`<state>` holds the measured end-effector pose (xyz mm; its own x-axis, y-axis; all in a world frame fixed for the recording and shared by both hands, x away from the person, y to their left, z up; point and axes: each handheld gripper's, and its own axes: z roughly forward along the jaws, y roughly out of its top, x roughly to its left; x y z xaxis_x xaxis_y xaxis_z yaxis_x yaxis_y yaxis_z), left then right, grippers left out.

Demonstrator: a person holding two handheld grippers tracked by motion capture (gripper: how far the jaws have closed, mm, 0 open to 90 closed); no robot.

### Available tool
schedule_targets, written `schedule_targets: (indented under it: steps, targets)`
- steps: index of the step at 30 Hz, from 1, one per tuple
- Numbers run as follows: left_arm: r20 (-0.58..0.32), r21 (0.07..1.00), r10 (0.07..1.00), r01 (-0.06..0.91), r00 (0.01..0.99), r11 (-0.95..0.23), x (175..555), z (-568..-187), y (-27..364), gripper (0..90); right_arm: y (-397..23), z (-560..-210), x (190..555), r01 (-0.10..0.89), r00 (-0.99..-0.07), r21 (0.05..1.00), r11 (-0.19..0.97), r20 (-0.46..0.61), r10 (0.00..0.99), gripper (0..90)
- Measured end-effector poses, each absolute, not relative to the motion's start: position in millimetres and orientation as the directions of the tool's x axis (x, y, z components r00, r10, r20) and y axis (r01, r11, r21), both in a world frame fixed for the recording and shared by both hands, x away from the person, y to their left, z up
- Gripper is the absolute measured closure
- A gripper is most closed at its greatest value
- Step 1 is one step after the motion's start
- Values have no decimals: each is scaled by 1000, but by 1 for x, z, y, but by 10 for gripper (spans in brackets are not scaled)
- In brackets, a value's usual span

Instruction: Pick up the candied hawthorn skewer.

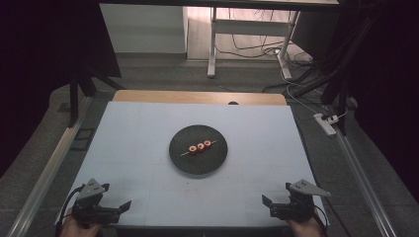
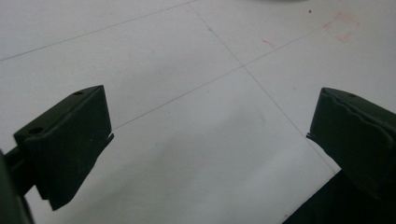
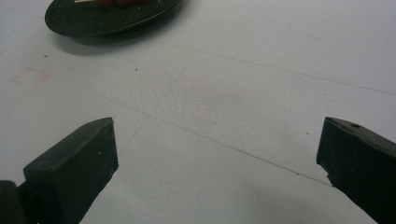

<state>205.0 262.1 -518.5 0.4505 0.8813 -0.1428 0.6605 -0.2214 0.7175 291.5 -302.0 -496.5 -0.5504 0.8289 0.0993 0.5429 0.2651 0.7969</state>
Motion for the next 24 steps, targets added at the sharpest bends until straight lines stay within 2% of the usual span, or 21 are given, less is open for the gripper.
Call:
schedule_targets:
  steps: [24]
  targets:
    - [-188,707,855,671,483,-224,208,-520,265,0,-300,-498,294,560,-559,777,287,99,823,0]
